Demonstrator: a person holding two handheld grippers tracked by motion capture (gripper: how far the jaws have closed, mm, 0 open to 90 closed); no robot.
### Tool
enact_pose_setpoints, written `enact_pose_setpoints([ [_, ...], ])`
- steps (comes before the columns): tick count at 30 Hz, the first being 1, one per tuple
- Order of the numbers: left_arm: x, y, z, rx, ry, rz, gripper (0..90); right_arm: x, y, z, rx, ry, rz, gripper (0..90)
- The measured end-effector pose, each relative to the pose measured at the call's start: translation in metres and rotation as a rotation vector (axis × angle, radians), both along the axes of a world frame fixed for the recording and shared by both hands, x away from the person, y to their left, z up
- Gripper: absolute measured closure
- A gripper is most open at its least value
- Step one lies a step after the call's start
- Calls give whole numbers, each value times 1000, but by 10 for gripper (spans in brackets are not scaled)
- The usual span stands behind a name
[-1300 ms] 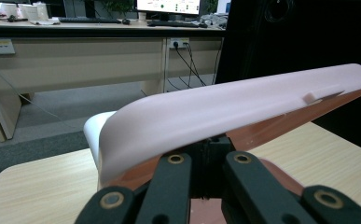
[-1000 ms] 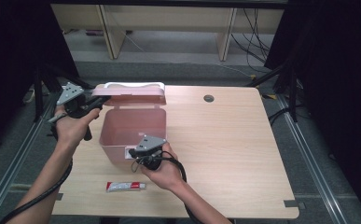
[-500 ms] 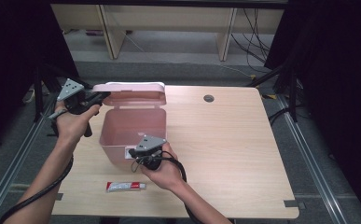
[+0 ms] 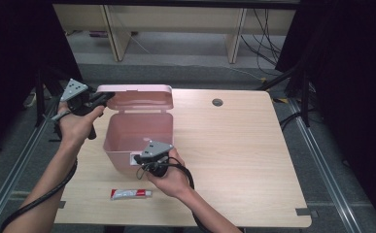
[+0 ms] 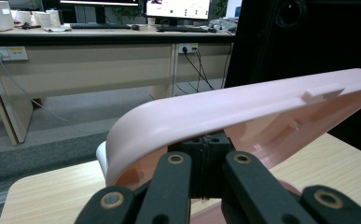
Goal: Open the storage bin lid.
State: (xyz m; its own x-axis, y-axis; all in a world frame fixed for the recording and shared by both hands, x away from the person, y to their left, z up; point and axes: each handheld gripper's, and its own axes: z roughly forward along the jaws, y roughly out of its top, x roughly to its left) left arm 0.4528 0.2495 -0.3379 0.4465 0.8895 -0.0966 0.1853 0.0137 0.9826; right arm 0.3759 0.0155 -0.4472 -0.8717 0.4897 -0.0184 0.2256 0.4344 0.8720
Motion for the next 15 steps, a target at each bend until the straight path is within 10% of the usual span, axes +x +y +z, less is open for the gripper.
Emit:
enact_pose_setpoints([
  [15,10,-1,5,6,-4,20,899,0,-1,0,-7,3,7,900],
])
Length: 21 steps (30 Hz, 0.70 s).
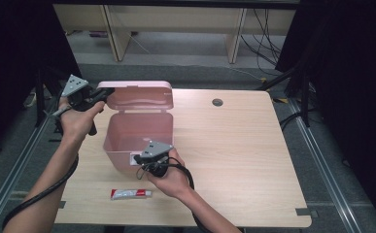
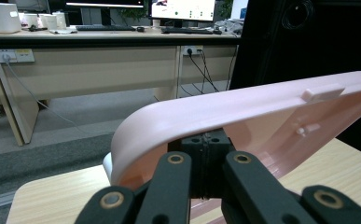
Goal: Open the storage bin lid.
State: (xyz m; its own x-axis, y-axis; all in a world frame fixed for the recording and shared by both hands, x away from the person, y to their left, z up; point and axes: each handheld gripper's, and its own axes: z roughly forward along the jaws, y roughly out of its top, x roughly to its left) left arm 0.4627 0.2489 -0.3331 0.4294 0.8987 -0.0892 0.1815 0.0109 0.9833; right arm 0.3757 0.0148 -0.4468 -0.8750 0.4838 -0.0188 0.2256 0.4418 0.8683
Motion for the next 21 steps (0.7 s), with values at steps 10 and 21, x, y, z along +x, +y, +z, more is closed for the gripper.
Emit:
enact_pose_setpoints([
  [10,6,0,2,-2,-1,12,899,0,0,0,3,-3,0,900],
  [21,14,0,4,2,3,28,899,0,0,0,1,0,1,900],
])
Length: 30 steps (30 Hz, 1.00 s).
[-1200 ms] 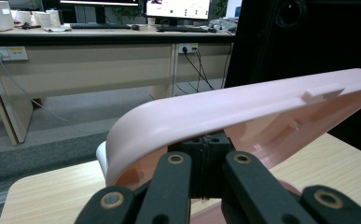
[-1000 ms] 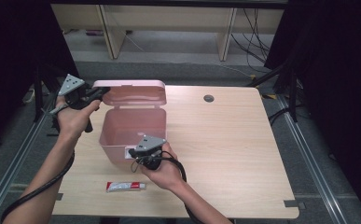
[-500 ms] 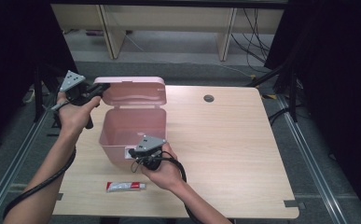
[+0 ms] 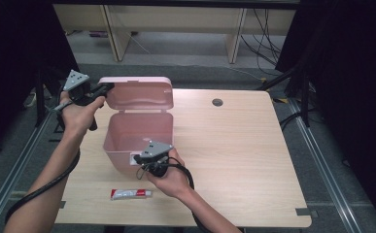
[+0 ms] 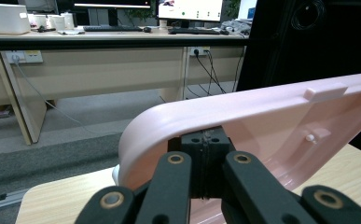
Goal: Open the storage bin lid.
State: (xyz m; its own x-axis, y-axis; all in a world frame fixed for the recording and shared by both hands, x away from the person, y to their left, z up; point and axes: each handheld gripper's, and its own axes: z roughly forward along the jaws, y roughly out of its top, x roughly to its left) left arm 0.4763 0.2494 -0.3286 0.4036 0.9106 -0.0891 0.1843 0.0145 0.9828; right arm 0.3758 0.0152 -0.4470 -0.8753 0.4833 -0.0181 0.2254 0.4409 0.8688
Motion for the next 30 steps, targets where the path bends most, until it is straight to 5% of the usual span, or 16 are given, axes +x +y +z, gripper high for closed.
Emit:
enact_pose_setpoints([
  [12,11,-1,3,-1,12,18,899,1,0,-1,4,-34,2,900],
  [18,16,-1,4,-6,13,27,899,0,1,-1,11,-14,-6,900],
  [21,18,0,3,-13,14,32,899,2,0,-1,2,-44,6,900],
  [30,26,-1,3,-11,17,46,899,0,0,-1,12,-13,-5,900],
])
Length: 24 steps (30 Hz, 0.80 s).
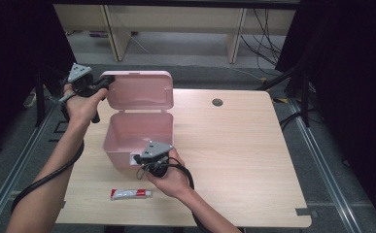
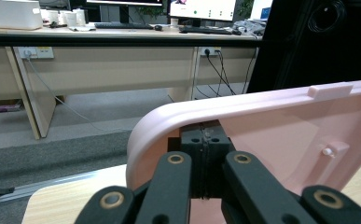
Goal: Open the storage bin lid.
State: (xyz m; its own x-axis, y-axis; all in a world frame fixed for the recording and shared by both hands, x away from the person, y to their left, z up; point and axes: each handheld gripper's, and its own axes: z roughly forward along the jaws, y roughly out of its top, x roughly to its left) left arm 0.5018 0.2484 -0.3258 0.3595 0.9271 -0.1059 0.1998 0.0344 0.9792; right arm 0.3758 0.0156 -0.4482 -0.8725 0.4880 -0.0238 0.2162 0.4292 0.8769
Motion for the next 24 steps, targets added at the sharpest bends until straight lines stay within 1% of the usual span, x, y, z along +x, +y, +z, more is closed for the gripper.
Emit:
enact_pose_setpoints([
  [3,2,0,1,6,2,5,899,0,0,0,3,6,-1,900],
  [5,4,-1,1,5,6,13,899,0,0,0,3,-1,1,900],
  [6,5,-1,1,5,7,14,899,1,0,0,-3,-17,7,900],
  [9,8,-2,1,6,8,18,899,1,0,0,-7,-26,9,900],
  [16,13,-2,0,13,10,31,899,1,0,0,-7,-24,10,900],
  [24,20,-1,-3,20,24,43,899,2,0,0,-6,-25,10,900],
])
